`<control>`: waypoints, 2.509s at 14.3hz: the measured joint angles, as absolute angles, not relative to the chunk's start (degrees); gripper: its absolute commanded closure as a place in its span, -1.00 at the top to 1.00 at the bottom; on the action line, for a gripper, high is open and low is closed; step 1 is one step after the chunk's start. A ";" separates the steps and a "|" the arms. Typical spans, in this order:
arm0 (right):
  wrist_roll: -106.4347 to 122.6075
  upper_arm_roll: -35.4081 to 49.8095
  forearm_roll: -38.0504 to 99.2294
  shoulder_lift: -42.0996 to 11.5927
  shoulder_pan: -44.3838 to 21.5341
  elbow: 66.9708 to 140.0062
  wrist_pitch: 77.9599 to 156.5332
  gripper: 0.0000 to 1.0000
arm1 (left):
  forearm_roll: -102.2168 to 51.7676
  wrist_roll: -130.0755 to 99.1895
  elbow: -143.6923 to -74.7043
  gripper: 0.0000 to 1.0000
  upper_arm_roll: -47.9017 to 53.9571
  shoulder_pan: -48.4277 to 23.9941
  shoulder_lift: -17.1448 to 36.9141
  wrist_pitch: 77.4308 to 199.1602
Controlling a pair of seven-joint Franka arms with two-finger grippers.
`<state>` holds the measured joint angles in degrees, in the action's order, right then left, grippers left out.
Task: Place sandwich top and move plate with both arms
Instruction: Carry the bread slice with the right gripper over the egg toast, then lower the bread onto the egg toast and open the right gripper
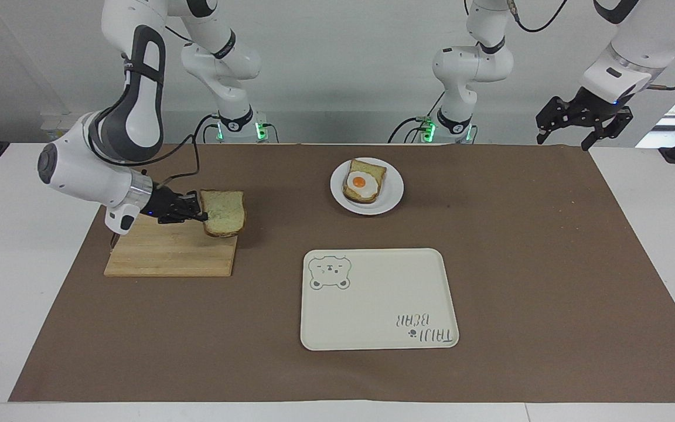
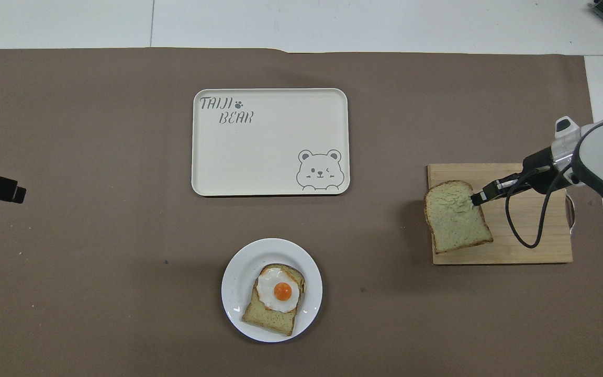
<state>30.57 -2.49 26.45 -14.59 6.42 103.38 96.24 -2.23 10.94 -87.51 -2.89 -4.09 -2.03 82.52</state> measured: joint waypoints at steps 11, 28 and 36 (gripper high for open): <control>18.78 -2.20 29.91 -11.48 -7.24 109.70 101.55 -1.00 | -2.23 10.92 -87.51 1.00 -3.12 -4.06 -2.04 82.52; -14.59 -1.91 30.41 -10.09 -36.10 112.67 124.79 -1.00 | -2.23 10.91 -87.53 1.00 -3.19 -4.05 -2.05 82.53; -22.63 -1.86 30.42 -9.96 -43.04 115.83 127.27 -1.00 | -2.23 10.81 -87.61 1.00 -2.96 -4.14 -2.06 82.47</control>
